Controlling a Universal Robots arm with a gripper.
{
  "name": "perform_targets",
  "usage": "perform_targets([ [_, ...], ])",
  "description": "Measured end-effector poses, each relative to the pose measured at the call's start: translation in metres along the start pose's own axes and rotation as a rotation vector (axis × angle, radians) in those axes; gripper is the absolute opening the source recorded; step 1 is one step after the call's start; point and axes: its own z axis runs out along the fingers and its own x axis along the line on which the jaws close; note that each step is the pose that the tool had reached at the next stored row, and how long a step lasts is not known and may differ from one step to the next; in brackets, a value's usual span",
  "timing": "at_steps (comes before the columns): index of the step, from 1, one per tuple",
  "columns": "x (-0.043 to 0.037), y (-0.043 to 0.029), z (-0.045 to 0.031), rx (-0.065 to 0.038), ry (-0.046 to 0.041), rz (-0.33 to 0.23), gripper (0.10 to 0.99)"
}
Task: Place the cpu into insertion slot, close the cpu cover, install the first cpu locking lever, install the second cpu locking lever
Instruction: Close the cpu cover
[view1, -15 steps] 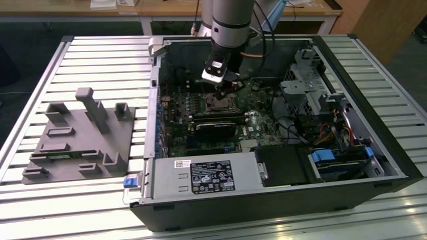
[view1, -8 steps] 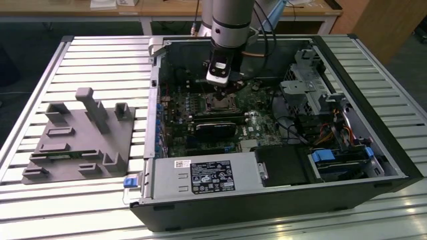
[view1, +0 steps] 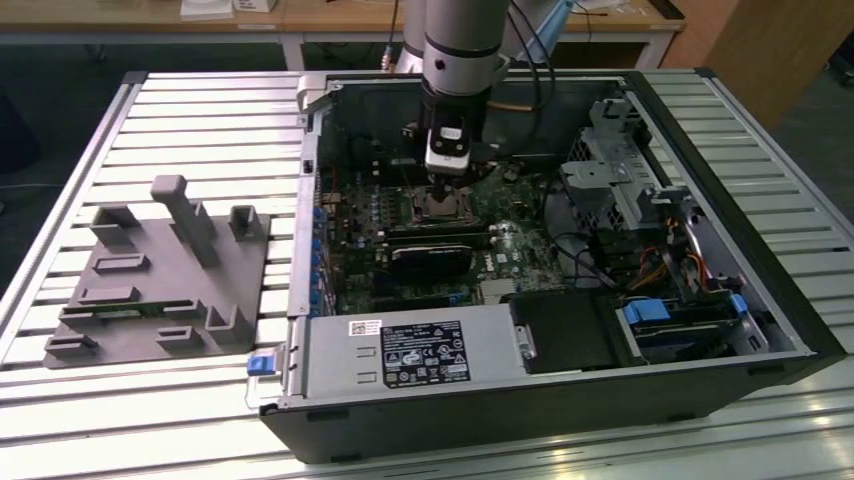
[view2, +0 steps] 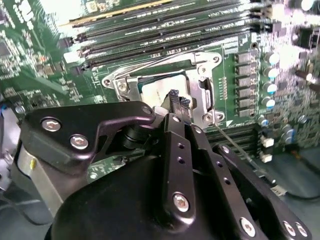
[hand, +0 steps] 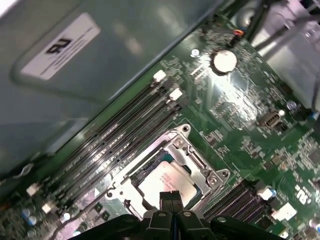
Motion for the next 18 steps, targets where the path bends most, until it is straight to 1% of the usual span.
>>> perform_targets([
  [14, 0.0000, 0.0000, 0.0014, 0.004, -0.0033, -0.255, 0.106],
  [18, 0.0000, 0.0000, 0.0017, 0.002, -0.0020, -0.323, 0.106],
])
